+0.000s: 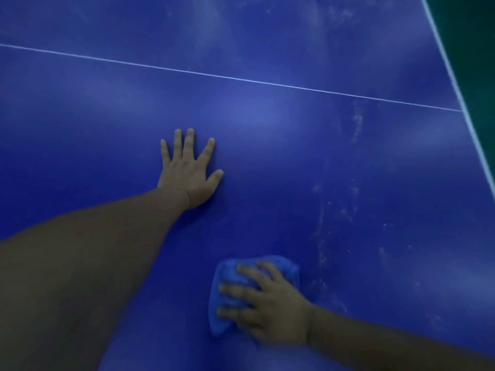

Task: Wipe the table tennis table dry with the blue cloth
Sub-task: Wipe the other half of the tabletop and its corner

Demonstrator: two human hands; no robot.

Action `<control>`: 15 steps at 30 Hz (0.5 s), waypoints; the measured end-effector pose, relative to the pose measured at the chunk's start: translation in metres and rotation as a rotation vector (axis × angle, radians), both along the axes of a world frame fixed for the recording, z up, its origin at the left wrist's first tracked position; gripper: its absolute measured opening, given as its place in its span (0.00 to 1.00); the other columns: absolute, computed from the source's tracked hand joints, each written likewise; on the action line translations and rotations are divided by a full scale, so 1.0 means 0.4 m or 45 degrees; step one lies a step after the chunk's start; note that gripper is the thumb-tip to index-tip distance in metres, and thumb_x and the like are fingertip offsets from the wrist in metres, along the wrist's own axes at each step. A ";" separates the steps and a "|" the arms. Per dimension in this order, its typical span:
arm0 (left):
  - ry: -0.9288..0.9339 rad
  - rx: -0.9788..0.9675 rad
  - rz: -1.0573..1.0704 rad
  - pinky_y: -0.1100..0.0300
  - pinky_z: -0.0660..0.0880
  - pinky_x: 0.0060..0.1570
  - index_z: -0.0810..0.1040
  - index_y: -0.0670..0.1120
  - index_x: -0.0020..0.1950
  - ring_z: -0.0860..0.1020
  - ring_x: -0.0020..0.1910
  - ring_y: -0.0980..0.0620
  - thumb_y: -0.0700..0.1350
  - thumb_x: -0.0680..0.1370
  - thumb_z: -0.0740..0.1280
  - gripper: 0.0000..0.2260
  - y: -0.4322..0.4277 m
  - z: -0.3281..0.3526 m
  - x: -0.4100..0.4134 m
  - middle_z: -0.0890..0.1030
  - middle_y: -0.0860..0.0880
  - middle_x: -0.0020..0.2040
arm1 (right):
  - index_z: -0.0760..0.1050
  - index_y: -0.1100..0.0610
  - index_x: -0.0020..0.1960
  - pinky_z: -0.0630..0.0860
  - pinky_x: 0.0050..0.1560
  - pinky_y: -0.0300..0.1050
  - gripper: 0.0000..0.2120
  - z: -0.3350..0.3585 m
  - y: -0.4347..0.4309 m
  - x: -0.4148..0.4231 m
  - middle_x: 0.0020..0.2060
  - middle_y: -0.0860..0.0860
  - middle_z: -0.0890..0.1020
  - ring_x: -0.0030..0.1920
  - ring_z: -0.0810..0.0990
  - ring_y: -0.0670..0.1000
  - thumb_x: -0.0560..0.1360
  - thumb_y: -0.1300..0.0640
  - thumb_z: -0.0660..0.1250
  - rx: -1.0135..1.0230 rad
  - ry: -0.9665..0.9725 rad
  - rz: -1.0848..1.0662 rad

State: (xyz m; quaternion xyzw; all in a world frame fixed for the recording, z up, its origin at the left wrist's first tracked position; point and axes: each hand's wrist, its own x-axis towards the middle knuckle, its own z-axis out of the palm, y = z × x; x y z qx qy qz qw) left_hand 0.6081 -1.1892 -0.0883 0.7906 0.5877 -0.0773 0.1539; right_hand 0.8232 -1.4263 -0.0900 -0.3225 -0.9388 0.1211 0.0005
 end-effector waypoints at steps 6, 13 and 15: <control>-0.158 0.078 -0.206 0.39 0.38 0.77 0.52 0.47 0.82 0.39 0.80 0.42 0.63 0.78 0.48 0.35 -0.180 0.034 -0.053 0.43 0.41 0.82 | 0.76 0.42 0.67 0.72 0.57 0.65 0.16 -0.029 0.223 0.038 0.71 0.50 0.74 0.66 0.72 0.65 0.80 0.44 0.61 0.247 -0.005 -0.355; -0.362 0.188 -0.231 0.38 0.48 0.76 0.63 0.44 0.78 0.52 0.80 0.40 0.53 0.82 0.54 0.26 -0.552 0.007 -0.137 0.56 0.40 0.80 | 0.74 0.42 0.70 0.69 0.63 0.65 0.21 0.004 0.060 -0.181 0.73 0.50 0.72 0.70 0.66 0.63 0.79 0.43 0.57 0.205 -0.018 -1.094; -0.349 0.155 -0.204 0.41 0.45 0.76 0.62 0.45 0.78 0.52 0.80 0.41 0.54 0.83 0.52 0.25 -0.627 -0.001 -0.169 0.56 0.41 0.81 | 0.72 0.41 0.71 0.66 0.64 0.66 0.21 -0.001 -0.172 -0.264 0.75 0.48 0.69 0.73 0.63 0.61 0.79 0.43 0.58 0.083 0.019 -0.949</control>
